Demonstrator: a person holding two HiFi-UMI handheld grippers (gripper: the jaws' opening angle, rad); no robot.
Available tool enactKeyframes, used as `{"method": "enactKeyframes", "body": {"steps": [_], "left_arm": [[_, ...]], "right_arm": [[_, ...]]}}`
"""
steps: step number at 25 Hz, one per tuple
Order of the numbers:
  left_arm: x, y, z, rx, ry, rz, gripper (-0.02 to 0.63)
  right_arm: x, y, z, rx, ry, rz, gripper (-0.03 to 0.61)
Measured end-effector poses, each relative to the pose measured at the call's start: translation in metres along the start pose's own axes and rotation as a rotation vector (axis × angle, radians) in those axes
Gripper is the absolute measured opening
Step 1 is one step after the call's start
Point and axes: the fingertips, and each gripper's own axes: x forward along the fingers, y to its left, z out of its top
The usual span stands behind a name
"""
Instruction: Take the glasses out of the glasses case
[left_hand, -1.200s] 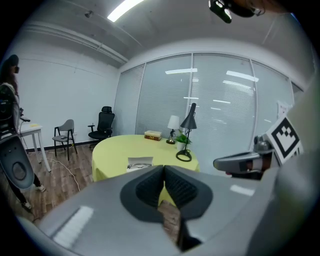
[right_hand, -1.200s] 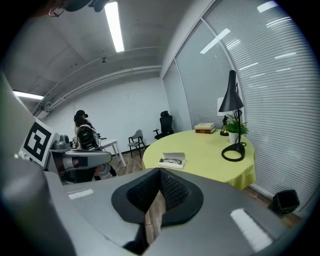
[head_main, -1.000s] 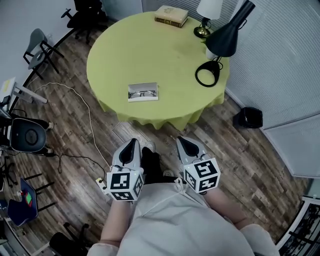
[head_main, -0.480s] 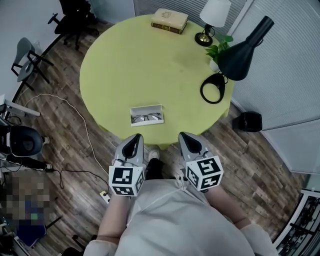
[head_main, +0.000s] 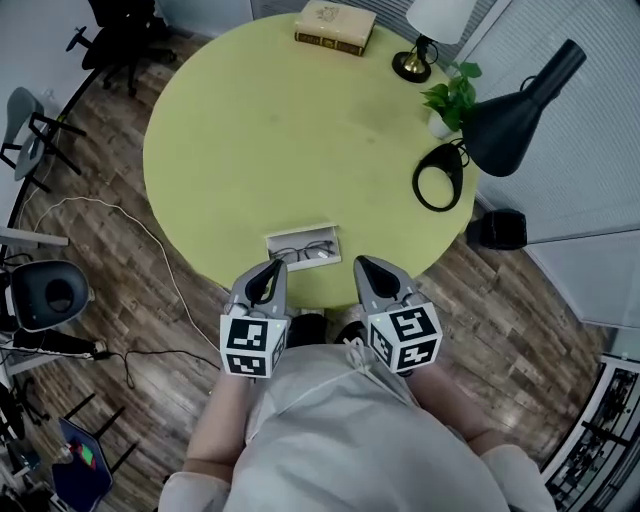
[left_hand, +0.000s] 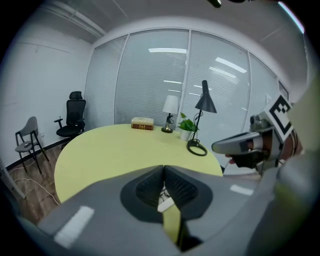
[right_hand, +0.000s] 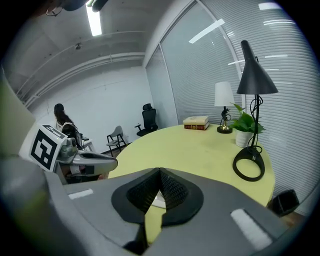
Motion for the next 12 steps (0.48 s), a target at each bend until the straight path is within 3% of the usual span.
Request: {"method": "enactKeyframes", "body": {"steps": [5, 12], "left_arm": [[0.028, 0.009, -0.017, 0.104, 0.065, -0.050, 0.006], [0.064, 0.008, -0.057, 0.200, 0.301, -0.208, 0.096]], "right_arm": [[0.024, -0.006, -0.014, 0.014, 0.059, -0.011, 0.000], [0.049, -0.009, -0.031, 0.025, 0.125, -0.003, 0.000]]}}
